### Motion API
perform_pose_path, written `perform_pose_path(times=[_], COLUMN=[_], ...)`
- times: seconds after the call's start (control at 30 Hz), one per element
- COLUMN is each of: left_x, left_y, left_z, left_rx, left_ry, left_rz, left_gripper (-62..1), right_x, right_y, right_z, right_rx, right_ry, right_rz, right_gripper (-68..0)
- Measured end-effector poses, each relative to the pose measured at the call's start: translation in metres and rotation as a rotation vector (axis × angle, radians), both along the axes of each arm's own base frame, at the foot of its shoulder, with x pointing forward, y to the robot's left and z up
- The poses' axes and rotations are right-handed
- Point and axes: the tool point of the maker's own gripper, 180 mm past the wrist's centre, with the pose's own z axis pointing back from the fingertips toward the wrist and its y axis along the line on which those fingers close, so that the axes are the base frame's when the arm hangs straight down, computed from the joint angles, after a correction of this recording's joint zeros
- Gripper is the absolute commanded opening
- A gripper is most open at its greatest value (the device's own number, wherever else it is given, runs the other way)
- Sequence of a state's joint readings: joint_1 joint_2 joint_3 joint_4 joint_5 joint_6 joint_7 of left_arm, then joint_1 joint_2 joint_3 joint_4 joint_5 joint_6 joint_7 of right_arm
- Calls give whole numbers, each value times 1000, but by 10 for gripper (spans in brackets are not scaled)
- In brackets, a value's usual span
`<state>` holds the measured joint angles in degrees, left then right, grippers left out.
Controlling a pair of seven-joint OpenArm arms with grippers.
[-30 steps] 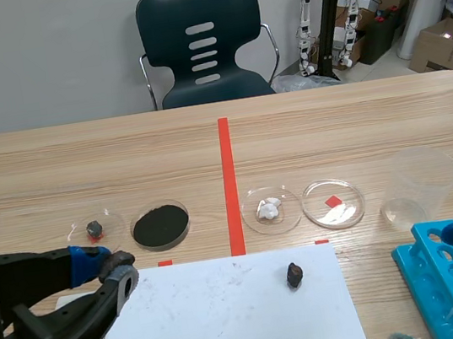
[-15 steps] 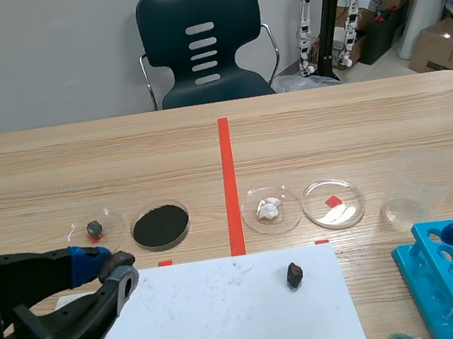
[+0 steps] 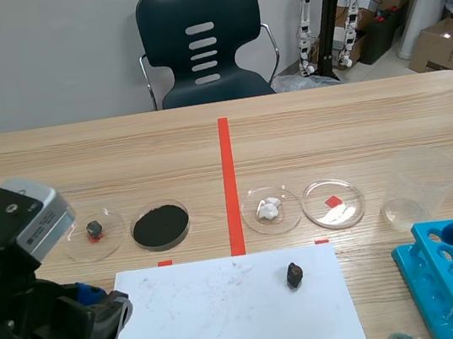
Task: Put the middle mineral back
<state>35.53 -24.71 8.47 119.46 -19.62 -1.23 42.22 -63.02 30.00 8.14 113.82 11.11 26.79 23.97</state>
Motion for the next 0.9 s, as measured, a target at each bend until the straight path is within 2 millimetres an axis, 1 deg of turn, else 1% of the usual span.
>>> perform_pose_path(times=[0.1, 0.17, 0.23, 0.4, 0.5, 0.6, 0.77, 0.9], left_x=[3, 9, 12, 3, 9, 27, 55, 69], left_y=[-3, -11, -17, -26, -38, -52, -74, -79], left_z=[-6, -6, -14, -62, -77, -78, -70, -72], left_rx=[11, -13, -25, 35, 51, 49, 35, 59], left_ry=[65, 68, 87, 280, 351, 365, 352, 359], left_rz=[53, 81, 108, 138, 135, 137, 139, 153], left_gripper=[-479, -479, -479, -479, -479, -479, -479, -479], right_x=[0, 0, 0, 0, 0, 0, 0, 0], right_y=[0, 0, 0, 0, 0, 0, 0, 0], right_z=[0, 0, 0, 0, 0, 0, 0, 0], right_rx=[0, 0, 0, 0, 0, 0, 0, 0], right_ry=[0, 0, 0, 0, 0, 0, 0, 0], right_rz=[0, 0, 0, 0, 0, 0, 0, 0], right_gripper=[-71, -71, -71, -71, -71, -71, -71, -71])
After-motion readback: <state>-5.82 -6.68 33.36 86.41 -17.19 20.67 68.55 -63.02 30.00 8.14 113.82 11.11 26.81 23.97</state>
